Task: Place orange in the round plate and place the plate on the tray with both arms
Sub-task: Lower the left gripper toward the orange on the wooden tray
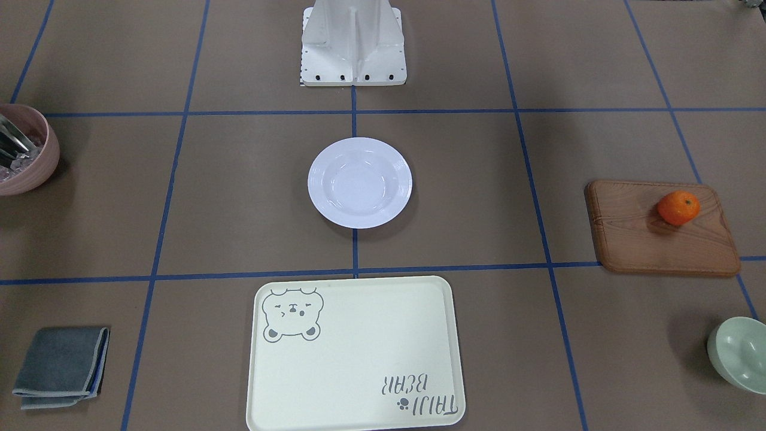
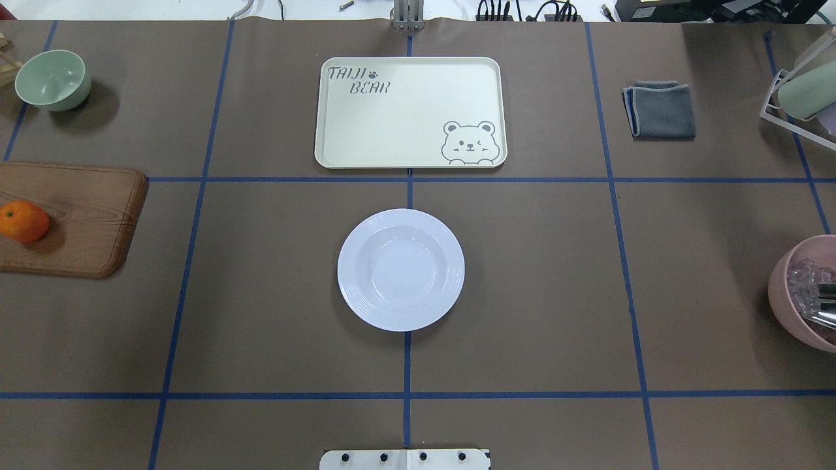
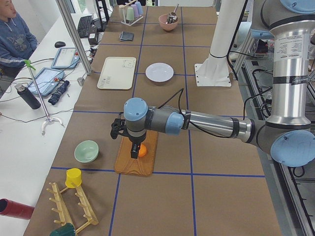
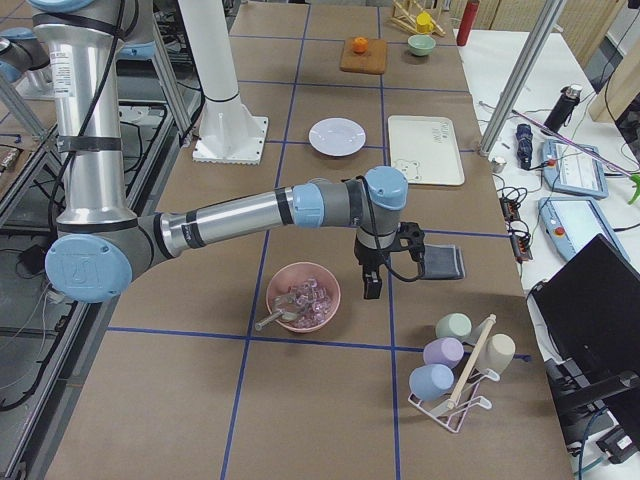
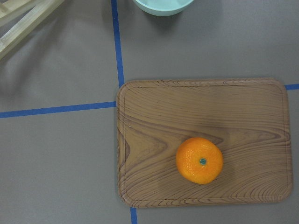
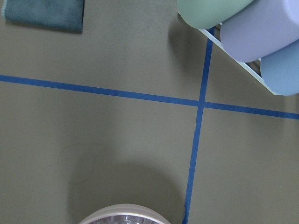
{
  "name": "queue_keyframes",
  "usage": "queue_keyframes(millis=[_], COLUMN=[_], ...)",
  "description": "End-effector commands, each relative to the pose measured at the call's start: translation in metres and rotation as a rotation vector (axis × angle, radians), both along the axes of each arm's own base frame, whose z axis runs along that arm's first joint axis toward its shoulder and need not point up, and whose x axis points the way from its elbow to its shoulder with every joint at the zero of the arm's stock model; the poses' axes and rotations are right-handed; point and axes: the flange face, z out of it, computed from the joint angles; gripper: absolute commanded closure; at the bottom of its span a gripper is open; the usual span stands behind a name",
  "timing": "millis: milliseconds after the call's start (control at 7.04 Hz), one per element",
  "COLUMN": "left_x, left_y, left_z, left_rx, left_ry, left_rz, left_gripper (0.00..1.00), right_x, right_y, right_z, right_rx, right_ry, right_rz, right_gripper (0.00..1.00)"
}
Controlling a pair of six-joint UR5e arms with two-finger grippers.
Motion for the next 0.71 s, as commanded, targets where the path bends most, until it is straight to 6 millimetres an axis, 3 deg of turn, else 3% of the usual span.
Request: queue_keyframes(millis=[0, 568], left_x=[0.0003, 0.0017], left_y=[-0.0001, 0.0053], left_z=[-0.0003, 0.0027], left_rx=[0.003, 0.001], left_ry=[-0.002, 0.003], left_rz=[0.000, 0.004], left_gripper=[0.02, 0.02], right_x=[-0.0002, -0.0023], right_y=[0.0007, 0.0017], right_z=[0.0010, 0.0028], right_rx=[-0.002, -0.001], right_ry=[-0.001, -0.011], right_rz=[0.000, -0.002], right_gripper=[0.00, 0.00])
